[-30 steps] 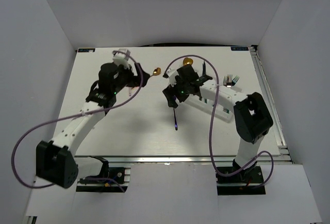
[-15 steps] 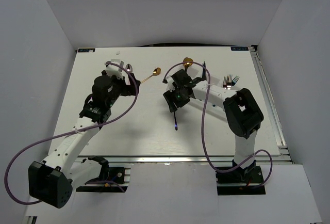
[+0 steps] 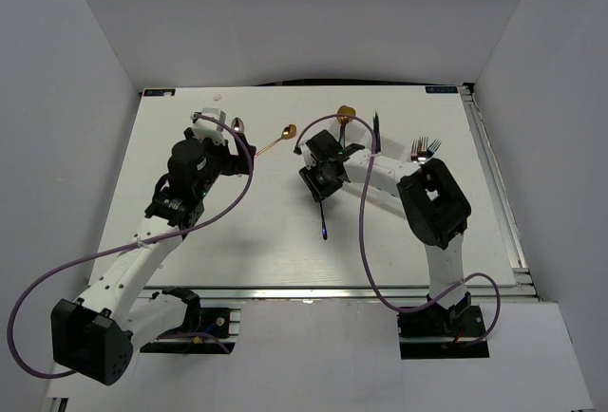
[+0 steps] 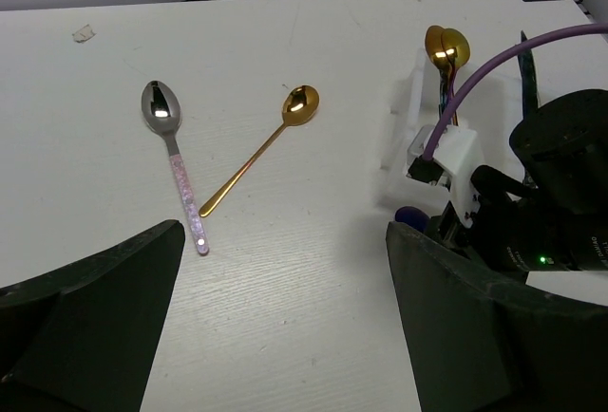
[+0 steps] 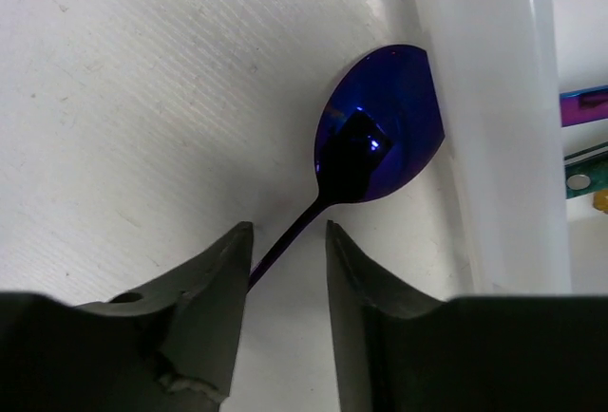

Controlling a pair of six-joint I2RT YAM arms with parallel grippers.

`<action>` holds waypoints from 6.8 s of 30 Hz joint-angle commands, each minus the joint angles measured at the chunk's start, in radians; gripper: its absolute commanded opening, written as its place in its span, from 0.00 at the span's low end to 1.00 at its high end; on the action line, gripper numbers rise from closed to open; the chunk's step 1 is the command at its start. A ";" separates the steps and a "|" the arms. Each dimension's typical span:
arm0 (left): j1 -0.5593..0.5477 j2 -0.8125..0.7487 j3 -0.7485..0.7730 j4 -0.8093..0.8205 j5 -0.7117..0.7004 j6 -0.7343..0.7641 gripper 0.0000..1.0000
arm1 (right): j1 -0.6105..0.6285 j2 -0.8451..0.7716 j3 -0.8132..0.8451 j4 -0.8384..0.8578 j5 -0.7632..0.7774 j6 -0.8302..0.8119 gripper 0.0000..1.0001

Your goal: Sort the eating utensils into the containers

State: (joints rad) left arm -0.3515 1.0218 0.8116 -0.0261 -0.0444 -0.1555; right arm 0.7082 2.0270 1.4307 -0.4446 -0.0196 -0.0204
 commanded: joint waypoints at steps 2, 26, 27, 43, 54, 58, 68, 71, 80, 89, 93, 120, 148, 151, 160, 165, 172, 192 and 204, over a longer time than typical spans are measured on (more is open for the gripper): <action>-0.003 -0.020 -0.005 0.006 -0.014 0.013 0.98 | 0.017 0.010 -0.016 0.027 0.061 -0.010 0.36; -0.003 -0.025 -0.011 0.009 -0.037 0.024 0.98 | 0.021 -0.120 0.171 -0.033 -0.255 -0.205 0.00; -0.001 -0.025 -0.012 0.011 -0.038 0.024 0.98 | 0.005 -0.125 0.195 -0.029 -0.270 -0.202 0.00; -0.001 -0.016 -0.012 0.008 -0.048 0.034 0.98 | -0.286 -0.063 0.297 0.440 -0.421 0.014 0.00; -0.001 0.001 -0.012 0.003 -0.060 0.040 0.98 | -0.342 -0.025 0.188 0.690 -0.364 0.122 0.00; -0.003 0.003 -0.012 0.005 -0.057 0.040 0.98 | -0.368 -0.040 0.120 0.753 -0.361 0.142 0.00; -0.001 0.011 -0.011 0.003 -0.043 0.037 0.98 | -0.386 -0.114 -0.102 0.934 -0.280 0.149 0.00; -0.001 0.012 -0.011 0.003 -0.043 0.039 0.98 | -0.388 -0.116 -0.133 0.960 -0.261 0.174 0.00; -0.001 0.015 -0.011 0.002 -0.046 0.039 0.98 | -0.388 -0.122 -0.182 0.983 -0.235 0.214 0.03; -0.001 0.014 -0.009 0.000 -0.049 0.040 0.98 | -0.391 -0.142 -0.202 0.989 -0.249 0.221 0.26; -0.001 0.017 -0.009 -0.001 -0.049 0.040 0.98 | -0.391 -0.159 -0.208 0.986 -0.250 0.223 0.30; 0.194 0.743 0.475 -0.317 0.173 -0.138 0.95 | -0.446 -0.548 -0.190 0.169 -1.038 -0.381 0.89; 0.157 1.253 0.994 -0.529 -0.149 -0.009 0.49 | -0.523 -0.700 -0.345 0.297 -1.046 -0.354 0.70; 0.157 1.249 0.983 -0.529 -0.153 -0.007 0.37 | -0.523 -0.694 -0.346 0.297 -1.048 -0.354 0.70; 0.157 1.190 0.966 -0.525 -0.173 -0.010 0.01 | -0.527 -0.692 -0.349 0.303 -1.033 -0.349 0.69; 0.157 1.059 0.920 -0.492 -0.135 -0.032 0.00 | -0.532 -0.700 -0.354 0.311 -1.022 -0.343 0.68; 0.115 0.813 0.741 -0.324 0.167 -0.105 0.00 | -0.550 -0.705 -0.358 0.319 -1.010 -0.340 0.68; -0.159 1.075 0.892 0.250 0.517 -0.372 0.00 | -0.616 -0.725 -0.380 0.359 -1.020 -0.308 0.69; -0.222 1.245 1.044 0.256 0.296 -0.365 0.00 | -0.621 -0.720 -0.380 0.357 -1.028 -0.306 0.69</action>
State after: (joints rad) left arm -0.5632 2.2864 1.7943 0.1837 0.3359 -0.5301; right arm 0.0917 1.3304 1.0492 -0.1223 -1.0241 -0.3367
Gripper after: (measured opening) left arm 0.213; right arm 0.689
